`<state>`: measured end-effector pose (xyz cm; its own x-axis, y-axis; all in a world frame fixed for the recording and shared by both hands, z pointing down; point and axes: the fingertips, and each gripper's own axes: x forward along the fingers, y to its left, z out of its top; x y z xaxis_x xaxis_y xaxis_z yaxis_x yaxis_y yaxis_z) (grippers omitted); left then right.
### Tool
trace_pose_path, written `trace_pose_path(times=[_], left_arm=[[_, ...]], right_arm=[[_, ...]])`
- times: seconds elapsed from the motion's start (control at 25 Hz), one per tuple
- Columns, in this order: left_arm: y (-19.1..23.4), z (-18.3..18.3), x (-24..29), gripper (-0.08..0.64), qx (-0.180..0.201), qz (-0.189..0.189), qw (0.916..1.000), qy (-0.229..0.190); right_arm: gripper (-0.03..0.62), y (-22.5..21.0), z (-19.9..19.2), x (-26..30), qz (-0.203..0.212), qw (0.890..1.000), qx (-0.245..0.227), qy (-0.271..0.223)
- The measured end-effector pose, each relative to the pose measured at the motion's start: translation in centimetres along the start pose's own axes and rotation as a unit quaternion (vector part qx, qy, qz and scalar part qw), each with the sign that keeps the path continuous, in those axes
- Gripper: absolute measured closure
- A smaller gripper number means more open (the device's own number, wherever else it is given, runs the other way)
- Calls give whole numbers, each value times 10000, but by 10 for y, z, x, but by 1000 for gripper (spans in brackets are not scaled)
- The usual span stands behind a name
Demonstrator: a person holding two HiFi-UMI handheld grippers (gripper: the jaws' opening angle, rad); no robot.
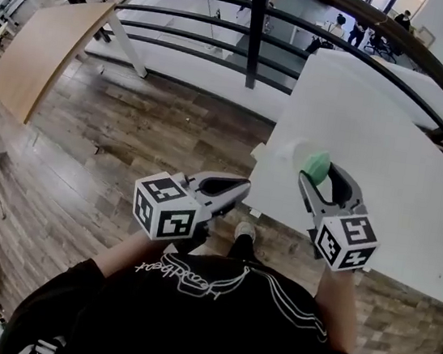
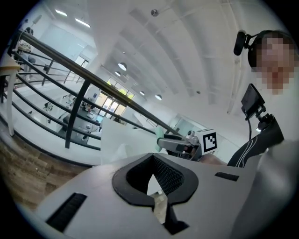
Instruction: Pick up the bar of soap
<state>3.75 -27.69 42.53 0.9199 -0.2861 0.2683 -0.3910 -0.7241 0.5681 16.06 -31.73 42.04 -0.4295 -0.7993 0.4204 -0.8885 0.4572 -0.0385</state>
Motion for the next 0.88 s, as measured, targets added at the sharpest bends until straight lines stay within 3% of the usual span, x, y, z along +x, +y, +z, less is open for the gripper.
trace_pose_path(times=[0.36,0.64,0.88], left_arm=[[-54,-6,-50,555,109,-255,9990,-354],[-101,-24,-88,555,425,-324,9975,-473],[-132,-43,-108,555,587,-398,9965,-442]], right_arm=[[362,89,25,-62,400,9977,-223,-503],[362,155,23,-118,955,9912,218,-887],[362,191,9,-159,1080,9884,261,-1033]])
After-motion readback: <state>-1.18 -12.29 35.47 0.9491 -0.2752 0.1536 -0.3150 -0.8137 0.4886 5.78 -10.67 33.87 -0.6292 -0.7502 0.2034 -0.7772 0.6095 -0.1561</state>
